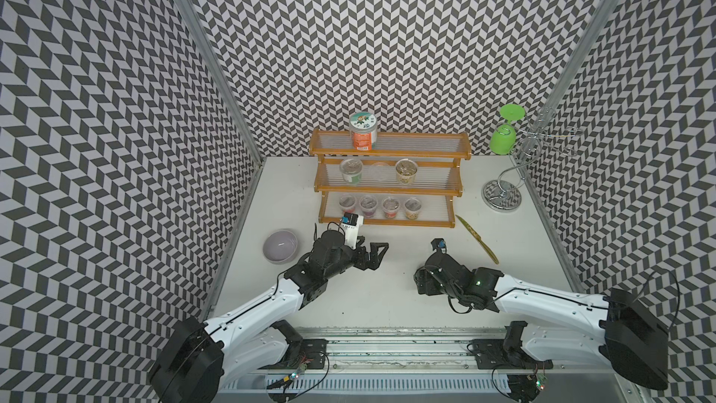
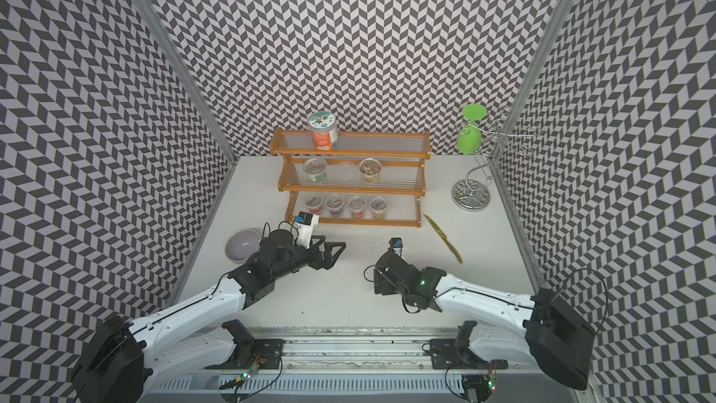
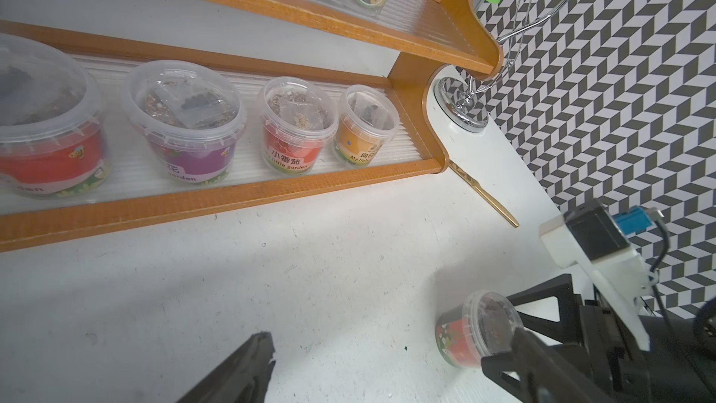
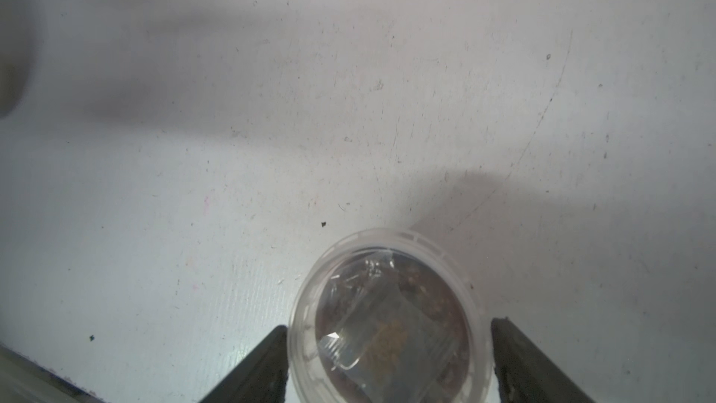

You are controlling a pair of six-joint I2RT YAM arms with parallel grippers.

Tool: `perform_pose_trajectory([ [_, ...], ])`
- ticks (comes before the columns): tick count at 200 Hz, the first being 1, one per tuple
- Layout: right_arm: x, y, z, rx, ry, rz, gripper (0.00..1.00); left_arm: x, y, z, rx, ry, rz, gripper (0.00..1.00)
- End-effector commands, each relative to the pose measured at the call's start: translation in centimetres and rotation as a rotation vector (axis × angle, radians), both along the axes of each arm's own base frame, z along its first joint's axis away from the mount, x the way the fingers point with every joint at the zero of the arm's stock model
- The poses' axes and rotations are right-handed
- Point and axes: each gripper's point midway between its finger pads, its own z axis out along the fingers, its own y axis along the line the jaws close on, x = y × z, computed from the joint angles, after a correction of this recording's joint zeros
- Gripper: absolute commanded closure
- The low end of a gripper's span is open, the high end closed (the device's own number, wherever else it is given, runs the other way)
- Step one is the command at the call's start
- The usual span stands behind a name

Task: Place the seed container on the shelf
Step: Pick up the seed jar at the center of the board.

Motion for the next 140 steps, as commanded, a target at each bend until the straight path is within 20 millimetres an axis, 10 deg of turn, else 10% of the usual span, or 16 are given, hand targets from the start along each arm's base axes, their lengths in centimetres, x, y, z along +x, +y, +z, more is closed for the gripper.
perform_pose_trajectory([
  [1,1.2,0.1,0.9,0.052,-0.109,-0.027,0.2,-0.2,0.1,0.2,-0.003,-0.023,0.002,0.0],
  [140,1.5,-0.2,0.8,0.086,-0.332,0.103,0.21,-0.2,0.2,0.3,-0.003,-0.03,0.005,0.0],
])
